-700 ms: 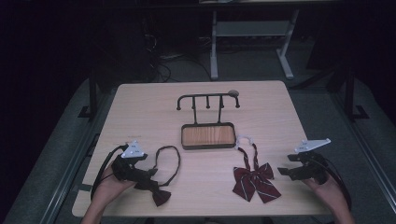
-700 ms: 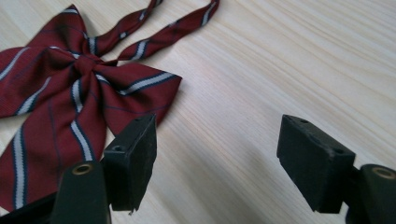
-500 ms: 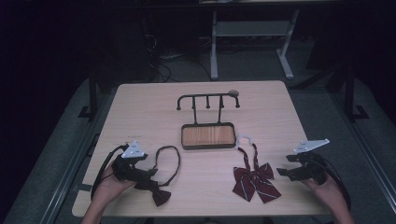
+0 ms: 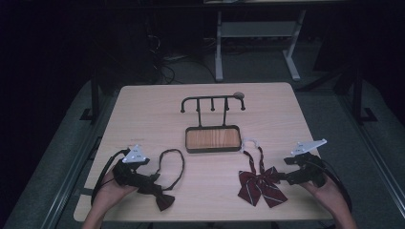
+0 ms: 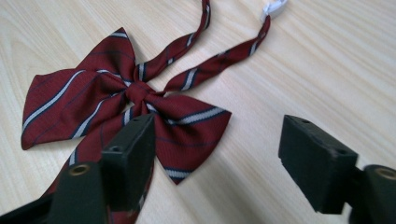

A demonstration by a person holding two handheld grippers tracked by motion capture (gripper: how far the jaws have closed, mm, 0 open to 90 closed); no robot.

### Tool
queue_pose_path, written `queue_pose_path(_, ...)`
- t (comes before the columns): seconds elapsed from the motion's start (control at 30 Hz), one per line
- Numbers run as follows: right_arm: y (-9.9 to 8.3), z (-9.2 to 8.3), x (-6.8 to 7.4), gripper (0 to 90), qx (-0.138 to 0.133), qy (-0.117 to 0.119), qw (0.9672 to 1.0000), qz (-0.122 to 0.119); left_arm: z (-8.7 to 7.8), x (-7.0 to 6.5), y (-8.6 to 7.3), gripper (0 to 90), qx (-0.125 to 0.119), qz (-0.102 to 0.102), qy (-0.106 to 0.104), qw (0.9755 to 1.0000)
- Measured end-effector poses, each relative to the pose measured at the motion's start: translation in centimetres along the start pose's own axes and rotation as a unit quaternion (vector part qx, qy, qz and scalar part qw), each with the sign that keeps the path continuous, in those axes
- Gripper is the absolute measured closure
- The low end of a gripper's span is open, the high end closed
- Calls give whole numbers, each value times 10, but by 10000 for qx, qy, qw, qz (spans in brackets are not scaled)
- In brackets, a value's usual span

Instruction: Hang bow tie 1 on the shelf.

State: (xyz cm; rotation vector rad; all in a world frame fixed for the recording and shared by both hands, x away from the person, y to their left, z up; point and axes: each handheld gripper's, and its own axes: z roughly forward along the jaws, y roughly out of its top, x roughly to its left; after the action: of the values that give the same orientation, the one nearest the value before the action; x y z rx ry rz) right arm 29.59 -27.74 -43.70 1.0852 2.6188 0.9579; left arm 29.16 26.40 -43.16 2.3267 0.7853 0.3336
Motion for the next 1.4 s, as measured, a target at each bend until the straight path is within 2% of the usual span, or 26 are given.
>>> queue_pose_path(0.13,6,4,2,250,106,35,9999,-69,-2,0,-1,286,7,-26,24,10000)
queue_pose_path(0.3,21,5,3,250,216,139,9995,-159,-4,0,-1,286,-125,-93,-10,9999)
queue_pose_path(0.4,29,4,5,249,194,172,9995,-198,-1,1,-2,286,-52,-82,-19,10000)
queue_pose_path(0.47,34,4,4,242,277,207,9992,-192,0,2,-3,286,-5,-75,-28,10000)
queue_pose_path(0.6,42,8,0,220,383,310,9986,-173,0,3,-5,286,-40,-133,-25,9999)
queue_pose_path(0.77,53,14,-3,227,570,456,9972,-147,-2,1,-2,290,-127,-19,74,9999)
queue_pose_path(0.93,66,19,-3,259,709,337,9966,-230,-3,-1,0,300,-197,57,127,9997)
queue_pose_path(1.03,75,22,-2,297,744,171,9966,-310,-3,0,-1,299,-176,55,123,9998)
queue_pose_path(1.1,79,23,-3,306,803,189,9961,-313,-3,0,-1,297,-170,53,133,9998)
queue_pose_path(1.3,91,27,-5,336,895,54,9951,-414,-3,0,-1,299,-178,66,117,9998)
queue_pose_path(1.4,97,29,-5,343,948,115,9946,-412,-3,1,-1,300,-179,69,109,9998)
